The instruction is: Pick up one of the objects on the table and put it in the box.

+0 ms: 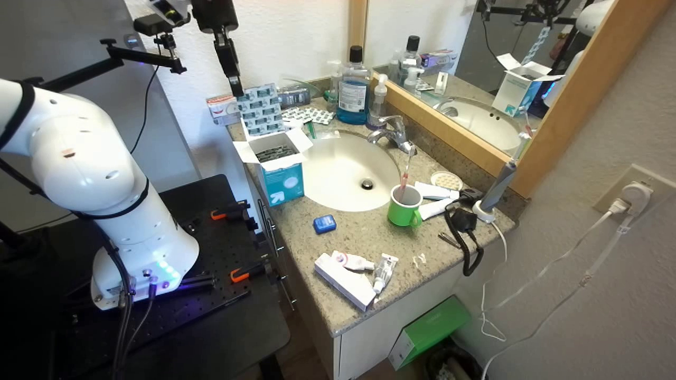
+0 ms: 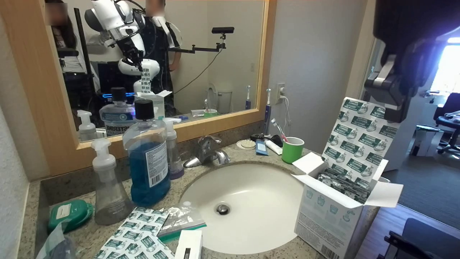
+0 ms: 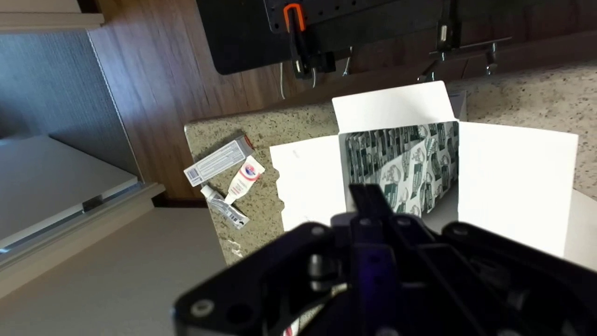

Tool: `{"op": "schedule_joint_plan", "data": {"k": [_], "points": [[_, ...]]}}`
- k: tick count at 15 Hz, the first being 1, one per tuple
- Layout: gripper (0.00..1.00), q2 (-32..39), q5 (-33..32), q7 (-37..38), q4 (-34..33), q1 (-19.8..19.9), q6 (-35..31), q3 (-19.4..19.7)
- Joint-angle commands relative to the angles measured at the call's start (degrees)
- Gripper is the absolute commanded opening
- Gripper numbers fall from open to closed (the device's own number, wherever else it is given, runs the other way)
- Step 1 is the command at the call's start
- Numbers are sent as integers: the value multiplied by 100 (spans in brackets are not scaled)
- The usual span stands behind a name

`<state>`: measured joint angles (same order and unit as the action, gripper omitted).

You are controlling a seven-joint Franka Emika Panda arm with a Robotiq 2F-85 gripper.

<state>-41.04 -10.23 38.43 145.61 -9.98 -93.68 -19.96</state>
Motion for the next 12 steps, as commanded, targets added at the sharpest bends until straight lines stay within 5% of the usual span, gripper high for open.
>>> {"op": "schedule_joint_plan", "data": {"k": [1,12], "points": [[1,117,23,-79,134,24,-280,-61],[1,724,-26,-224,166,-2,-803,-44]]}}
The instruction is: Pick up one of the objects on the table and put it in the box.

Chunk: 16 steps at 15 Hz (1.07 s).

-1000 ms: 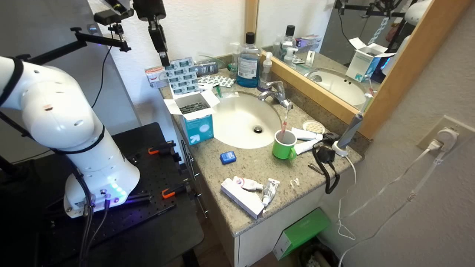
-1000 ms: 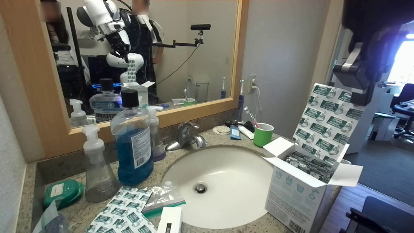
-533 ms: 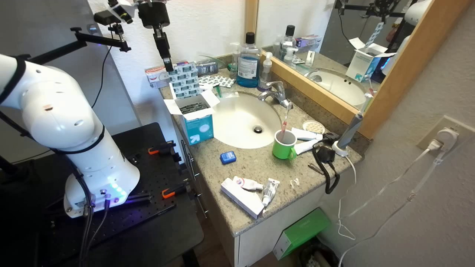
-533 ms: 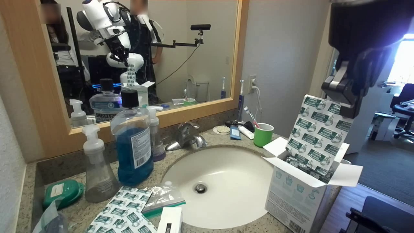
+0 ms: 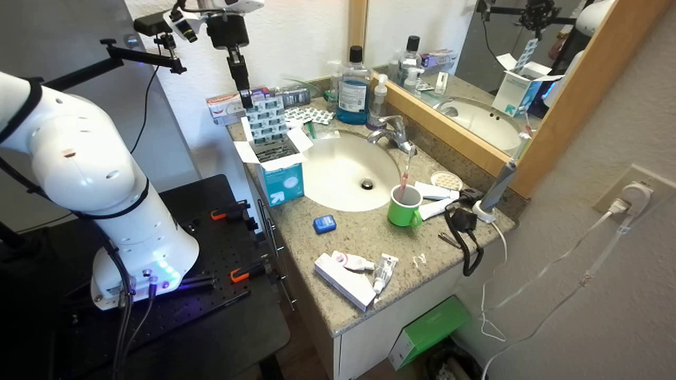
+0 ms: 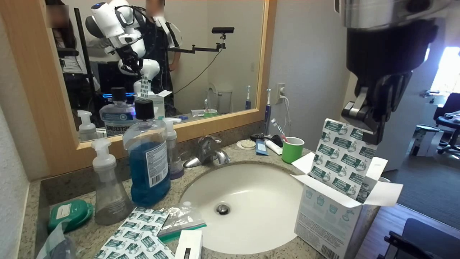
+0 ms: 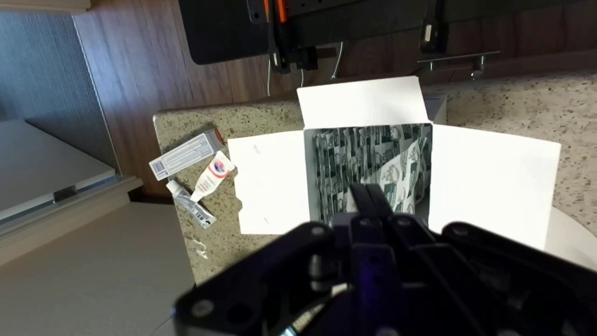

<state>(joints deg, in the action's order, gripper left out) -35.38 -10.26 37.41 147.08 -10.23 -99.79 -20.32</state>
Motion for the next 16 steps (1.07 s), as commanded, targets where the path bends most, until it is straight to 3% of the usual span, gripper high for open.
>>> {"op": "schedule_joint_plan", "data": {"k": [1,15,16], "points": [[1,210,-26,-138,23,26,-238,8],[1,458,197,-974,650,27,-1730,481],[26,414,242,-1002,695,15,-1765,486]]}}
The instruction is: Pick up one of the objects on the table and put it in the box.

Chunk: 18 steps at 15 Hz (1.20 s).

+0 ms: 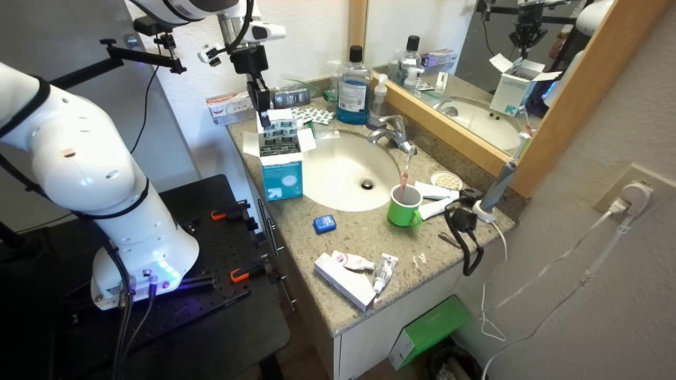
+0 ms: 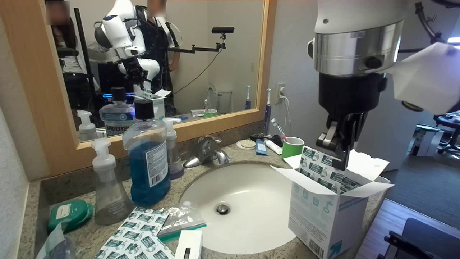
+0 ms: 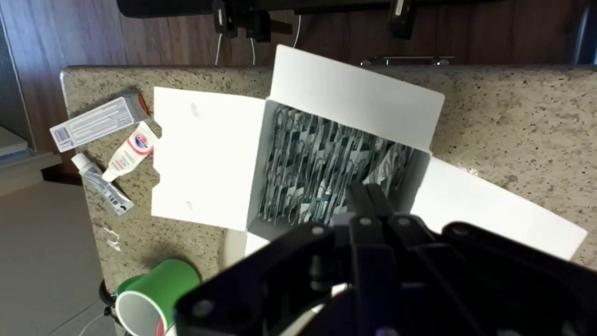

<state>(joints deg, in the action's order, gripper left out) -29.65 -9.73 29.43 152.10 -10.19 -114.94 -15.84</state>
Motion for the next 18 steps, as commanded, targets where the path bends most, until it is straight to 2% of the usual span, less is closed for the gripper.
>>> {"op": "schedule_joint_plan", "data": {"k": [1,6,11,18], "points": [[27,-216,192,-164,240,12,-260,13],[65,-665,345,-49,453,-72,-199,-73],[100,-1745,632,7,636,-225,152,-167],[100,-2878,837,-114,454,-220,692,-352]]}}
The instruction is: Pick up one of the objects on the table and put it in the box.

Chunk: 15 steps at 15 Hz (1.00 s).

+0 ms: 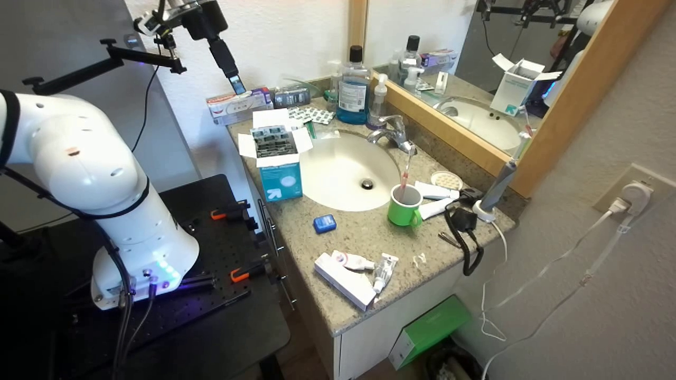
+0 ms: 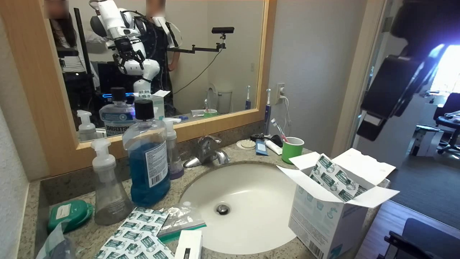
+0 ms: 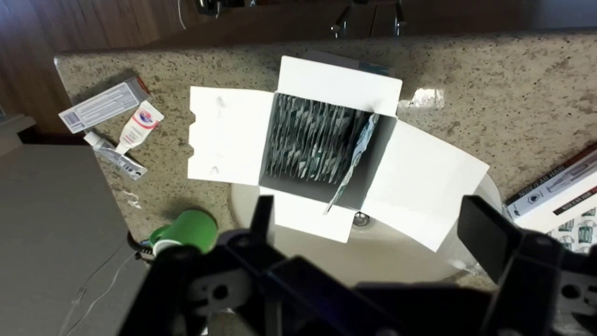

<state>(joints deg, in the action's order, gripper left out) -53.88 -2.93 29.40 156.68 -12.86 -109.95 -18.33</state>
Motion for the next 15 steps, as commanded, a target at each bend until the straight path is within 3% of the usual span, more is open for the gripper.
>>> {"op": "schedule_joint_plan", "data": {"k": [1,15], "points": [[100,-527,159,-110,-5,77,163,-132],[100,-696,154,-151,-2,192,59,-183]]}}
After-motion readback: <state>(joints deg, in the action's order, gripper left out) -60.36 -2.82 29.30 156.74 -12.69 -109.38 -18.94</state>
